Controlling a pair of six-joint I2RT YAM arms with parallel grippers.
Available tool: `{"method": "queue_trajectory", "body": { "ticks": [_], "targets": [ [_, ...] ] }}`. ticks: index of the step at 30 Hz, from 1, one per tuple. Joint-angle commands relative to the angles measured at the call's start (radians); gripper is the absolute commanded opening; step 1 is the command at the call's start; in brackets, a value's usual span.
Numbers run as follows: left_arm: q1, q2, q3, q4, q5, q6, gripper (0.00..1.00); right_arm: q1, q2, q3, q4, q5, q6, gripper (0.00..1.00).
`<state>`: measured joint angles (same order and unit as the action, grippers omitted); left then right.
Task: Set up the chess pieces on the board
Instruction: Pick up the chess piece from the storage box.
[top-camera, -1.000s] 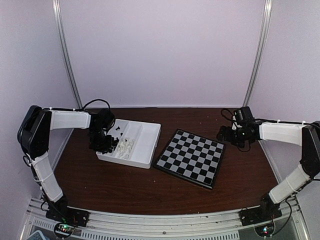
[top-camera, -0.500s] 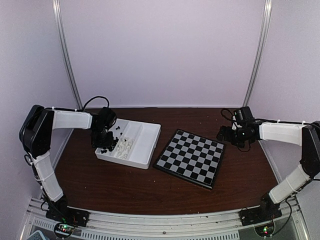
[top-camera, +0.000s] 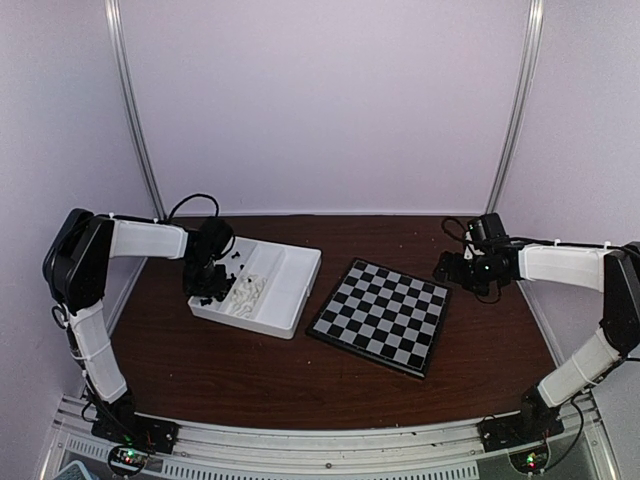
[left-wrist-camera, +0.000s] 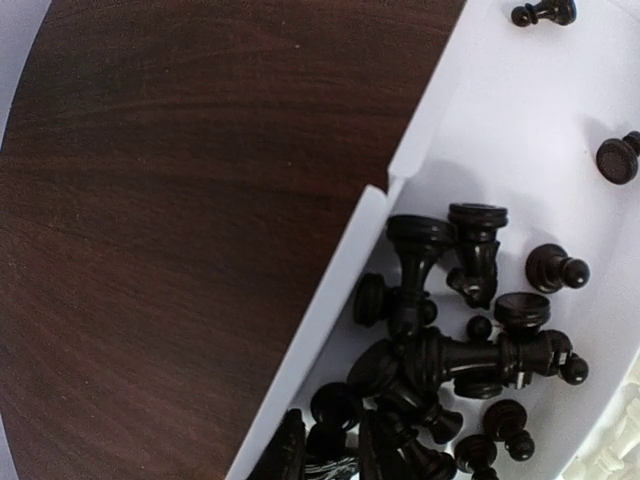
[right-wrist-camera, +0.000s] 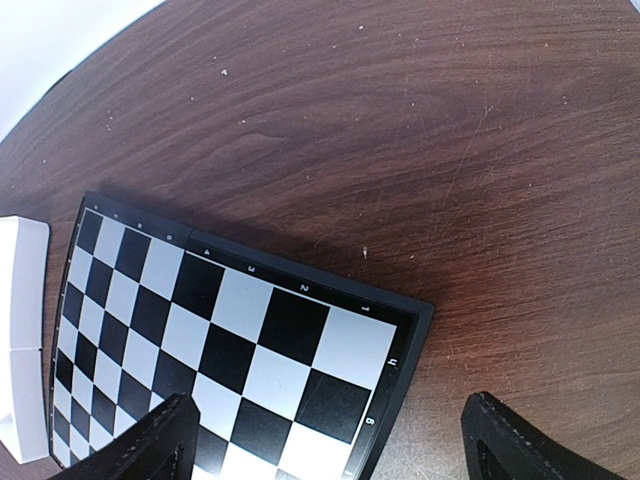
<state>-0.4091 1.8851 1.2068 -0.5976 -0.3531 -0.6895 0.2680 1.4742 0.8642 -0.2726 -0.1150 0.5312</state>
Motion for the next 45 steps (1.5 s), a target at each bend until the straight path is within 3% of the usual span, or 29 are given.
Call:
{"method": "queue_trajectory", "body": {
  "ticks": [1, 10, 19, 25, 31, 45],
  "targets": [
    [0.001, 0.009, 0.031, 0.046, -0.053, 0.021, 0.20, -0.006, 0.011, 0.013, 0.011, -0.004, 0.013, 0.95],
    [0.001, 0.036, 0.064, 0.042, -0.063, 0.044, 0.15, -0.006, 0.005, 0.015, 0.002, -0.006, 0.012, 0.95],
    [0.002, 0.068, 0.088, 0.005, -0.078, 0.041, 0.19, -0.006, 0.005, 0.020, 0.000, -0.009, 0.013, 0.95],
    [0.001, 0.069, 0.095, 0.002, -0.089, 0.046, 0.13, -0.006, 0.003, 0.027, -0.003, -0.013, 0.013, 0.95],
    [0.001, 0.041, 0.096, 0.001, -0.090, 0.070, 0.06, -0.006, 0.004, 0.030, -0.002, -0.014, 0.016, 0.95],
    [-0.049, -0.119, 0.099, -0.069, 0.048, 0.176, 0.07, -0.006, 0.010, 0.045, -0.011, -0.011, -0.001, 0.95]
  ]
}}
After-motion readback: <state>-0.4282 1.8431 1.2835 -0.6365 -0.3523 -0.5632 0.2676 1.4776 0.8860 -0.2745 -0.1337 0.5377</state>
